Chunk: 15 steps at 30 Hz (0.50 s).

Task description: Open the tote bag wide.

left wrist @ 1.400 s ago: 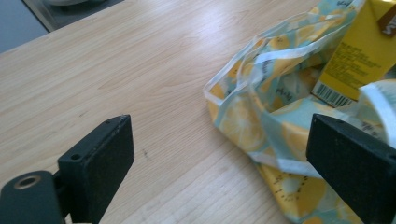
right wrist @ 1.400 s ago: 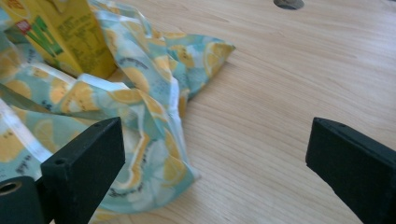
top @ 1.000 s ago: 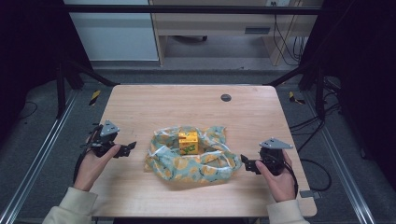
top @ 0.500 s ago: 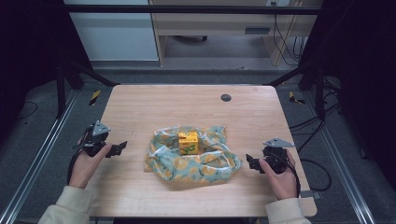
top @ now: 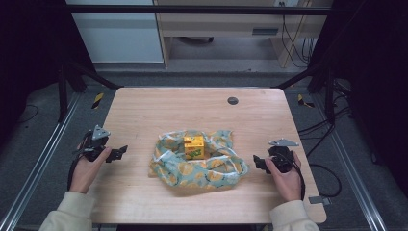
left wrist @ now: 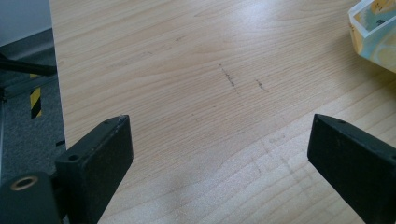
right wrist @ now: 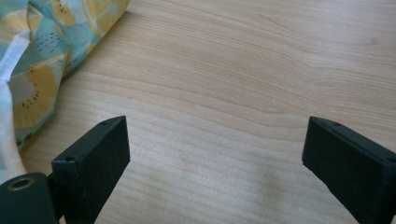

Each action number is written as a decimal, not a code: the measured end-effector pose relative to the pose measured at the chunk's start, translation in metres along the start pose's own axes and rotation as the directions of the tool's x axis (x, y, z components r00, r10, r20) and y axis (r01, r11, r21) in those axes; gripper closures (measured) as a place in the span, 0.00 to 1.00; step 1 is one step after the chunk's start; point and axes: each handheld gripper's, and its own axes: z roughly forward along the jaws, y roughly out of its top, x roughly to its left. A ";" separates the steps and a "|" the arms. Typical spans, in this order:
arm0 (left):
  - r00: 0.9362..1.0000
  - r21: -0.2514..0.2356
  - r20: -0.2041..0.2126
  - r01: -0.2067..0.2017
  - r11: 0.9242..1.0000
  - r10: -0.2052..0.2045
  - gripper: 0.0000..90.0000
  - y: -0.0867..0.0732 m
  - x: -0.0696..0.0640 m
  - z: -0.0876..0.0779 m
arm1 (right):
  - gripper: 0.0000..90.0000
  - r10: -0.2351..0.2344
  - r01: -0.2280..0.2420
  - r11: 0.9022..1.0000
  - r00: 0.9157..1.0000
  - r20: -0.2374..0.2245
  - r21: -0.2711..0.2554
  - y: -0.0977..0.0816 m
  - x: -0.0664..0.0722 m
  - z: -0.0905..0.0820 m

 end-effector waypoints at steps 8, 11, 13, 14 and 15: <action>1.000 -0.005 -0.016 0.023 1.000 -0.023 0.07 -0.002 -0.004 0.005 | 0.10 0.011 -0.011 1.000 1.000 0.026 -0.008 0.008 0.000 0.013; 1.000 0.007 -0.002 0.024 1.000 -0.024 0.07 -0.003 -0.007 0.008 | 0.10 0.022 -0.022 1.000 0.999 0.038 -0.002 0.009 -0.001 0.018; 1.000 0.018 0.001 0.018 1.000 -0.018 0.07 -0.004 -0.008 0.011 | 0.10 0.019 -0.019 1.000 0.999 0.048 0.005 0.009 -0.001 0.018; 1.000 0.020 0.004 0.018 1.000 -0.019 0.07 -0.004 -0.009 0.011 | 0.10 0.012 -0.012 1.000 0.999 0.053 0.006 0.008 -0.001 0.017; 1.000 0.021 0.005 0.014 1.000 -0.014 0.07 -0.003 -0.010 0.012 | 0.10 0.015 -0.015 1.000 0.999 0.052 0.004 0.008 -0.001 0.017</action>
